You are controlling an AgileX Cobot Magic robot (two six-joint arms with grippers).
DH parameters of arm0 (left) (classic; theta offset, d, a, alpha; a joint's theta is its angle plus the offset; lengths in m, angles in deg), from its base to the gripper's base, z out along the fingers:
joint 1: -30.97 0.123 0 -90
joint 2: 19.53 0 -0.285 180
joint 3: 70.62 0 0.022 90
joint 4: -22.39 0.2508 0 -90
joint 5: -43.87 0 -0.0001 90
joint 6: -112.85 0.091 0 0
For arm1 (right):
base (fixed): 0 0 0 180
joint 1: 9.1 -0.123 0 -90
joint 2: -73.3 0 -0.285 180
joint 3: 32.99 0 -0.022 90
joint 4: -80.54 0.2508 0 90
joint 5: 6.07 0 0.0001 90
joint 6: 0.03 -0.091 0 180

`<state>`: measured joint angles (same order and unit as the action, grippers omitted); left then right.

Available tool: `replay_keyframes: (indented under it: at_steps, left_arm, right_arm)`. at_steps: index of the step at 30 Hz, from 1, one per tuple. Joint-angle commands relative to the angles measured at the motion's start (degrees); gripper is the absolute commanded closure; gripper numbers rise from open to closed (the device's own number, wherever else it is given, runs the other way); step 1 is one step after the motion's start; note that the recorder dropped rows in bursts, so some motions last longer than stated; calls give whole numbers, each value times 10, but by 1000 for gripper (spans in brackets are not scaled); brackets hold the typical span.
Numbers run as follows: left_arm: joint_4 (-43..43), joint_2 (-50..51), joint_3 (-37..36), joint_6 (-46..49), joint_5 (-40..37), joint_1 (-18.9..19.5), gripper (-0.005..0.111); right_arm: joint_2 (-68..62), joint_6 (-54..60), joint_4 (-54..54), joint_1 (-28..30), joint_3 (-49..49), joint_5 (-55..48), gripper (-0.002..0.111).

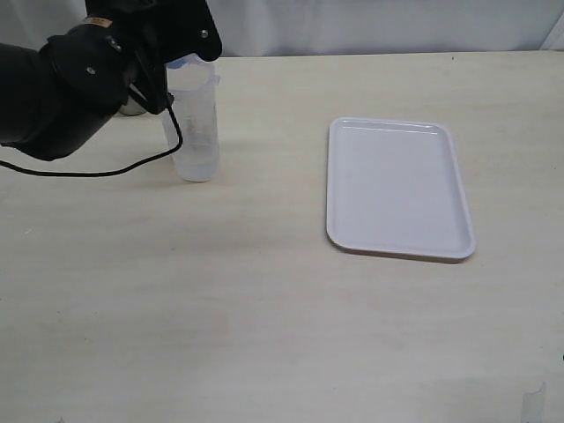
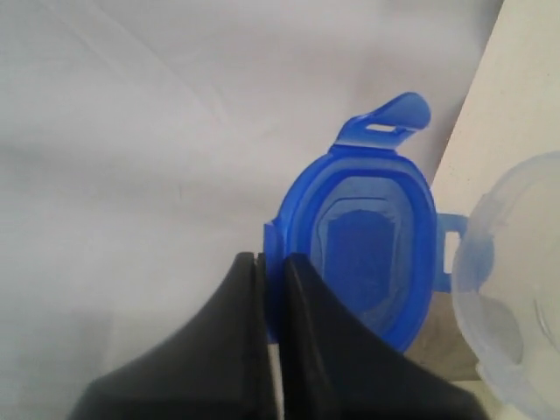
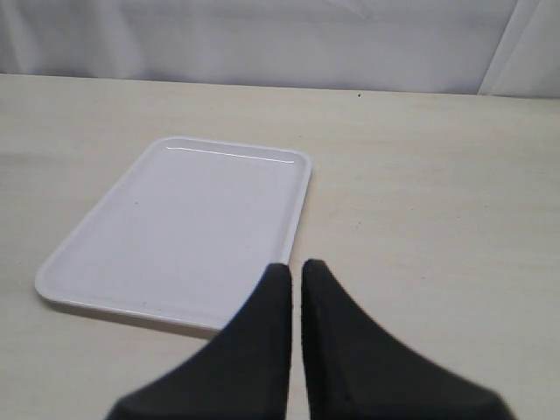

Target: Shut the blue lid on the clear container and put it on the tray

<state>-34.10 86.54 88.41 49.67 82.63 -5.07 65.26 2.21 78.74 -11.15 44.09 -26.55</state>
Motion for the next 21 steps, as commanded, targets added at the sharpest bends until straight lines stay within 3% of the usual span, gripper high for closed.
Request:
replay_keyframes:
  at_steps: [1,21]
  left_arm:
    - [0,-6,-1,20,16,-17,107]
    - [-24,-6,-29,35,27,-17,107]
  right_arm:
    - [2,-1,1,-1,1,6,104]
    - [2,-1,1,-1,1,6,104]
